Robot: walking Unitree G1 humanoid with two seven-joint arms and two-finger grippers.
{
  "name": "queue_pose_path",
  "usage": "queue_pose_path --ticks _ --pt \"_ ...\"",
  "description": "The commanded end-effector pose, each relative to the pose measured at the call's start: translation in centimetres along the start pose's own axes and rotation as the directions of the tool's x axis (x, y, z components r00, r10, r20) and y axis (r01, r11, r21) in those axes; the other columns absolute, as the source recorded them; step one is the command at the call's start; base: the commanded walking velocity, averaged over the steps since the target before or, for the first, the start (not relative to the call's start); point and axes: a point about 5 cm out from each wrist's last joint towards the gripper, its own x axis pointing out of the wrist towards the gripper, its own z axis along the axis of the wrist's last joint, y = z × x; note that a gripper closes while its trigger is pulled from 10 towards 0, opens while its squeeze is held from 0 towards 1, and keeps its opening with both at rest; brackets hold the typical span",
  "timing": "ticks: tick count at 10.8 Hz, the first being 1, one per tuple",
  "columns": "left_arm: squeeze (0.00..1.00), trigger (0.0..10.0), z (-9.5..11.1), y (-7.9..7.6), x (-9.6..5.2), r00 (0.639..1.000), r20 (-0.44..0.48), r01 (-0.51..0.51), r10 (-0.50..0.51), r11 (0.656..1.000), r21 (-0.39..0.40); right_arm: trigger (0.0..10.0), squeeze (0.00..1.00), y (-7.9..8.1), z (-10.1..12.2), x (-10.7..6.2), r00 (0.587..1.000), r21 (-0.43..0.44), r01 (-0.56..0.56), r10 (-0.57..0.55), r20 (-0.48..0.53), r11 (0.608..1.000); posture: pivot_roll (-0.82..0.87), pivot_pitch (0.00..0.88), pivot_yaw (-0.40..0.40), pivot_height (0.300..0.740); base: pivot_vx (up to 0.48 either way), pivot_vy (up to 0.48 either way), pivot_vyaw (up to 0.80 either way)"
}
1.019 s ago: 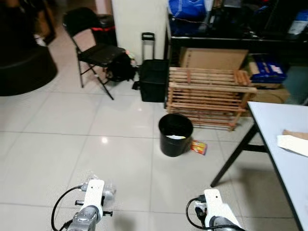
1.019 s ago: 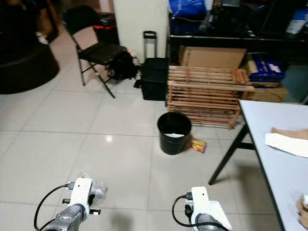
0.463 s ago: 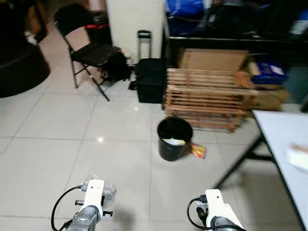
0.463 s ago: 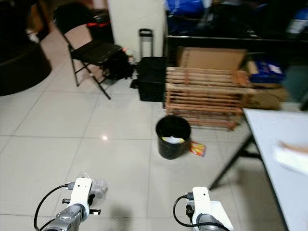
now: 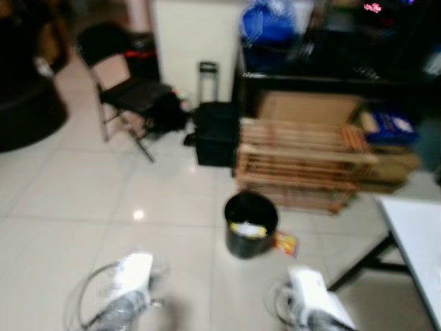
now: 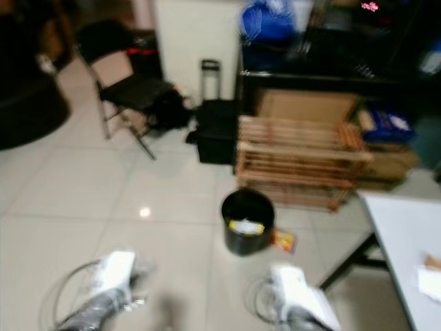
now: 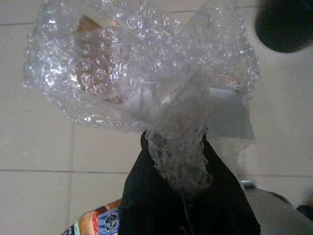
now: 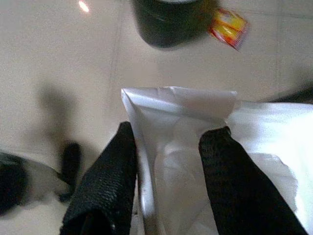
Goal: Picking trash to rubbish bin
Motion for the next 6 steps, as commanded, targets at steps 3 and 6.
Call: queue_pose_path --ticks 3,6 --pt "0.00 10.0 0.96 -1.28 0.18 0.999 0.031 0.029 -0.029 1.000 -0.002 10.0 0.00 -1.51 -0.76 -0.33 0.999 -0.001 0.039 -0.039 -0.023 0.999 0.05 0.000 -0.013 0.740 0.472 0.000 0.00" --pt "0.00 10.0 0.91 -1.26 0.17 0.999 0.029 0.031 -0.031 1.000 -0.002 10.0 0.00 -1.52 -0.81 -0.34 0.999 -0.002 0.040 -0.040 -0.025 0.999 0.05 0.000 -0.013 0.740 0.472 0.000 0.00"
